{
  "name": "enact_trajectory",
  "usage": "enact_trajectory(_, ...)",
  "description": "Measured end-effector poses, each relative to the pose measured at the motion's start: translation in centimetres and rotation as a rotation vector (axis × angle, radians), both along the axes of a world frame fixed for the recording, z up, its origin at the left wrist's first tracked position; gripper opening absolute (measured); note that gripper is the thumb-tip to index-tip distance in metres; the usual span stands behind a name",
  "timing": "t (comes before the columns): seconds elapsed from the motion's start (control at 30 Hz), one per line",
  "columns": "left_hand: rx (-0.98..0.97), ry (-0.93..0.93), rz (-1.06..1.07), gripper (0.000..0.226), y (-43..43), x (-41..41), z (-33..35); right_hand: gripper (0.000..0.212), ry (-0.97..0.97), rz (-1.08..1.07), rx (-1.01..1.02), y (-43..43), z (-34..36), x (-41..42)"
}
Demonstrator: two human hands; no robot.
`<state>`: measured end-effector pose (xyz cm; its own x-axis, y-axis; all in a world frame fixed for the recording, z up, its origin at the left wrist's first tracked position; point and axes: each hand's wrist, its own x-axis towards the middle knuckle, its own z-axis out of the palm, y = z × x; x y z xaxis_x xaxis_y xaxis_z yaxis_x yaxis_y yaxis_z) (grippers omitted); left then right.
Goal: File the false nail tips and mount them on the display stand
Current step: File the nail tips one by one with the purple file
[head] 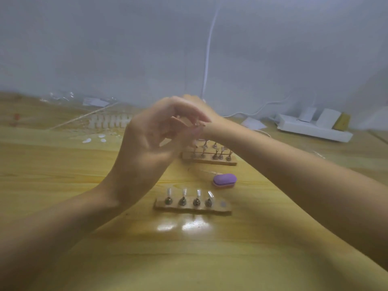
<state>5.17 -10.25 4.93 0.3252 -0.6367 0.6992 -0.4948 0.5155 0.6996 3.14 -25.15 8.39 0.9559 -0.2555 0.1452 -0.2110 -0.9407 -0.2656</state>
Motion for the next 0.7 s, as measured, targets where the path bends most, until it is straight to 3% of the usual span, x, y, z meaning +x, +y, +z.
enact_trajectory(0.07,0.026,0.024,-0.009,0.007,-0.1,0.1,-0.4,0.031,0.020,0.003,-0.085,-0.2,-0.1,-0.8)
enact_trajectory(0.23,0.149,0.059,-0.036,0.007,-0.1,-0.1,-1.2,0.011,-0.190,0.057,0.127,-2.5,-0.1,-10.3)
enact_trajectory(0.37,0.228,0.028,-0.051,0.010,-0.1,-0.6,-1.4,0.021,-0.013,0.015,0.282,-3.5,-3.0,-17.9)
enact_trajectory(0.7,0.282,-0.039,-0.040,0.006,0.1,-1.5,-1.9,0.019,-0.207,-0.044,0.346,-3.3,-6.5,-19.7)
